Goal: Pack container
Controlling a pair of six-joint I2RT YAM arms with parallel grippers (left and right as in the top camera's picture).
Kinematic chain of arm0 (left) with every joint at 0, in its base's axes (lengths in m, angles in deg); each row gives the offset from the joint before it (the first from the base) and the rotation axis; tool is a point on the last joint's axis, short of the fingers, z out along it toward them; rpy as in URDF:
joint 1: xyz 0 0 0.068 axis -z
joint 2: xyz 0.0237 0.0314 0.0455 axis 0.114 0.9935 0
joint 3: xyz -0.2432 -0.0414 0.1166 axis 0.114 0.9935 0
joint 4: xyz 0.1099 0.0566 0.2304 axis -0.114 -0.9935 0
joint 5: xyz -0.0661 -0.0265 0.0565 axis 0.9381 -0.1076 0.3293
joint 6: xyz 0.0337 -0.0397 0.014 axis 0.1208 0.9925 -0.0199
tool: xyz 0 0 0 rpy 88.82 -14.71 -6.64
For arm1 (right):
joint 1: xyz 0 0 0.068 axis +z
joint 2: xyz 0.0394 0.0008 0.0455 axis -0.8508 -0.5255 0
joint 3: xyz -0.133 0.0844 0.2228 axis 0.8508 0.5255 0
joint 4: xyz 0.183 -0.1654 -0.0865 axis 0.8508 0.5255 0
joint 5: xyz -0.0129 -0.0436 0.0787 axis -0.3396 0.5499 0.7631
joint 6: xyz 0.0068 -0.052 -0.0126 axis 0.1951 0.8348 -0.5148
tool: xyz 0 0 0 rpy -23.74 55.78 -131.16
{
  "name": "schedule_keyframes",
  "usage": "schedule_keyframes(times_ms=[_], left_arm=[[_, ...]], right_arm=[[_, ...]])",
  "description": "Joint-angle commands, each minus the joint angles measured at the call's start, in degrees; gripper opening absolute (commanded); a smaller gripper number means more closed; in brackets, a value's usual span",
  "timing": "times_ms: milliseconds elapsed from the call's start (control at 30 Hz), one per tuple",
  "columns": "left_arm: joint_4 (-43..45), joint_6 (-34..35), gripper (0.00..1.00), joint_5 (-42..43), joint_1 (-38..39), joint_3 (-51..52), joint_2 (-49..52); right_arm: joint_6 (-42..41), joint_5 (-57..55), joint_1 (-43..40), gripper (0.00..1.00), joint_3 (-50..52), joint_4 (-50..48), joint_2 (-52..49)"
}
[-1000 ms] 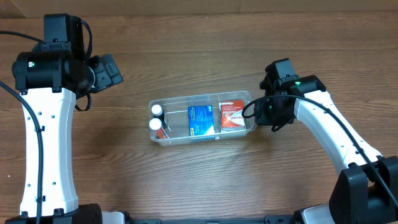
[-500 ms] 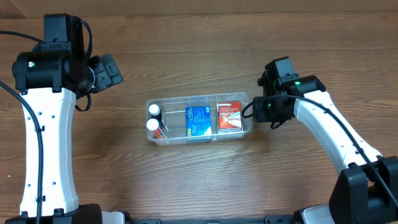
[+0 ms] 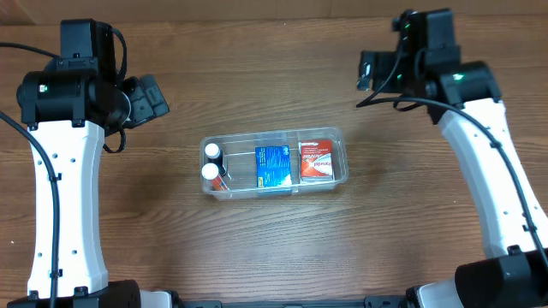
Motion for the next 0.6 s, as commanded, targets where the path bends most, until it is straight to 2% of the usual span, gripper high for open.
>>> schedule_keyframes(times_ms=[0,100,300,567], left_arm=[[-1.4,-4.2,1.00,1.0,-0.2,-0.6,0.3],[-3.1,-8.5,1.00,1.9,-0.1,-0.6,-0.2],[-2.1,-8.5,1.00,1.6,2.8,4.5,-8.3],[10.9,-8.5,1.00,1.1,5.4,29.7,-34.8]], right_arm=[[-5.2,-0.8,-1.8,1.00,-1.5,3.0,3.1],[-5.2,-1.0,-2.0,1.00,-1.3,5.9,6.0],[-5.7,-3.8,-2.0,1.00,1.8,9.5,15.2],[-7.1,-5.0,-2.0,1.00,22.7,2.8,35.5]])
